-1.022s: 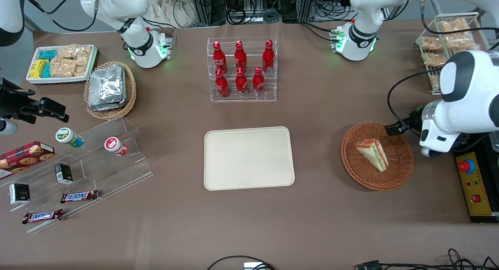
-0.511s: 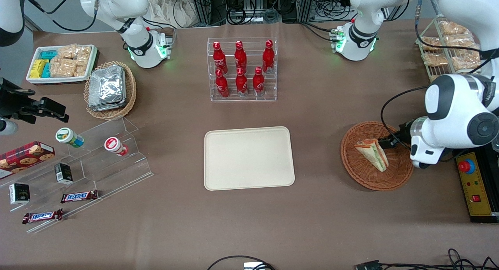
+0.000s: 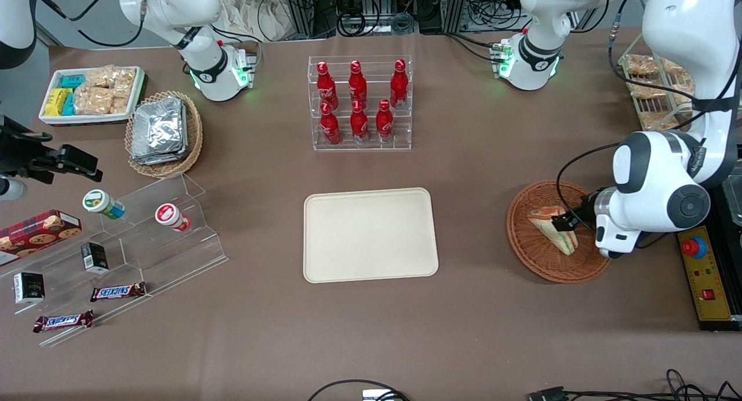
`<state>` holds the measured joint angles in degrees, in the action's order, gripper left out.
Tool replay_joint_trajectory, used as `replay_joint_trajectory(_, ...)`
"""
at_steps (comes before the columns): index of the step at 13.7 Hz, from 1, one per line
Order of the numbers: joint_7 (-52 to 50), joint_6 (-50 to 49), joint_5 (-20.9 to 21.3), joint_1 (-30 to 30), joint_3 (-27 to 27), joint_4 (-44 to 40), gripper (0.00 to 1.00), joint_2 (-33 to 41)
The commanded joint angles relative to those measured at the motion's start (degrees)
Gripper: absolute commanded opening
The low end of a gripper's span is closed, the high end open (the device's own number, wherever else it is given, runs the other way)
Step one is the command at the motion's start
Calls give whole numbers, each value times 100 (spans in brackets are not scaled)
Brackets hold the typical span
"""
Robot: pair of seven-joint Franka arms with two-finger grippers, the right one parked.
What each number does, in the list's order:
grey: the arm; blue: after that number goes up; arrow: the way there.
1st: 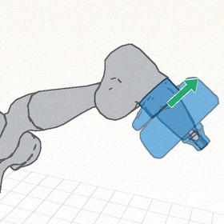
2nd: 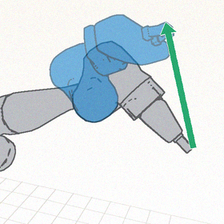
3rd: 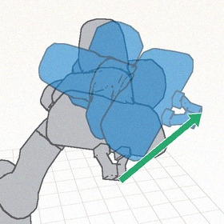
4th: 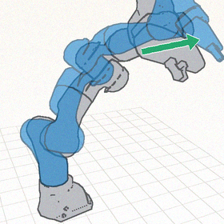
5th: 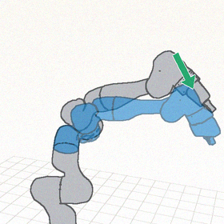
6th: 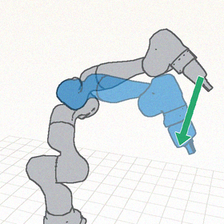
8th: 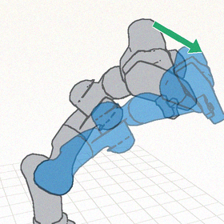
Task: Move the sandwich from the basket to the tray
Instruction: 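Lower the left gripper and close it on the wrapped sandwich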
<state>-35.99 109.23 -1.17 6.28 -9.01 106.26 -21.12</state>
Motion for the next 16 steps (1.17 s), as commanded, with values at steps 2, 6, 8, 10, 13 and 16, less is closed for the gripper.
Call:
replay_joint_trajectory(2, -92, 396, -23, -13, 5, 236, 99, -59)
replay_joint_trajectory(6, -92, 643, -6, 5, 14, 387, 99, -94)
replay_joint_trajectory(8, -153, 749, -67, 5, 5, 343, 99, -199)
replay_joint_trajectory(10, -320, 1038, -67, 5, 14, 386, 99, -313)
replay_joint_trajectory(13, -496, 1171, -76, 14, 14, 369, 99, -533)
replay_joint_trajectory(16, -558, 1259, -76, 14, 14, 378, 87, -674)
